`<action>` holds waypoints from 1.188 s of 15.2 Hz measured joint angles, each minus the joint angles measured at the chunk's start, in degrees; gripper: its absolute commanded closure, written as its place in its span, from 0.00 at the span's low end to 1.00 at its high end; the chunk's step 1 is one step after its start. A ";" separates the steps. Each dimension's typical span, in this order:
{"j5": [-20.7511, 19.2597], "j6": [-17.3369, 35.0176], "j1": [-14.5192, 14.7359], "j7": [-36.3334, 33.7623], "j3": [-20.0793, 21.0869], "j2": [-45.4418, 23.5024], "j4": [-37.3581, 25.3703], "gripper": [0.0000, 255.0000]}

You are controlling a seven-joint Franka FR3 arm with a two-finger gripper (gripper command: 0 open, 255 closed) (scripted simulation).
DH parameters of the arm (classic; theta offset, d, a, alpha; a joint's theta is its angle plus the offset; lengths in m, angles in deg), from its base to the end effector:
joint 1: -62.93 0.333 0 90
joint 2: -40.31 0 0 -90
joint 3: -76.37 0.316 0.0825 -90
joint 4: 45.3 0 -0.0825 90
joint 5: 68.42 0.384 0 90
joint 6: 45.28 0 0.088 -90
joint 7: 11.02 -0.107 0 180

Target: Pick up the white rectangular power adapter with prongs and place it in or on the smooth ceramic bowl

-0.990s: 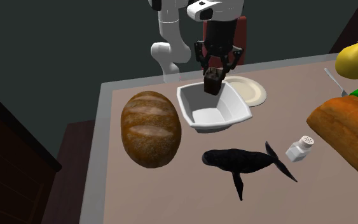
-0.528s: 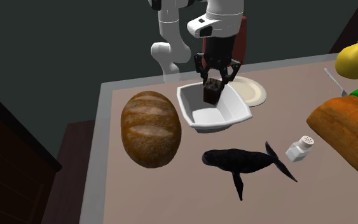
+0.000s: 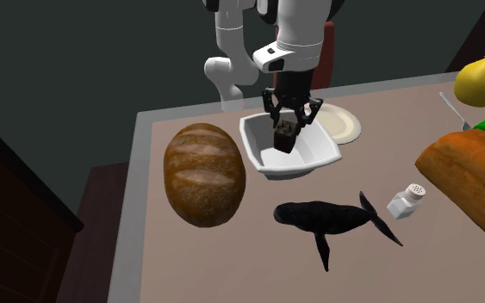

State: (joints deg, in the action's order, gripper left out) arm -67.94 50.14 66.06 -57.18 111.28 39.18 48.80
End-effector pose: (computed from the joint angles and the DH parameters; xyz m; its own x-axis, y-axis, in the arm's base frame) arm 0.4471 0.3472 0.5898 0.9898 -0.1420 -0.0094 -0.1422 -0.9897 -0.0185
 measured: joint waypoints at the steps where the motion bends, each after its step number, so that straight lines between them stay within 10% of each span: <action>1: 0.06 0.26 -0.01 0.04 -0.01 0.09 0.32 1.00; 6: 0.06 0.53 -0.04 0.08 -0.03 0.10 0.58 1.00; 7: 0.06 0.53 -0.04 0.08 -0.03 0.10 0.58 0.00; 18: -0.83 -6.20 0.47 -0.81 0.38 -1.39 -7.50 0.00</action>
State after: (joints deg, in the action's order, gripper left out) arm -68.77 43.94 66.53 -57.99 111.66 37.79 41.30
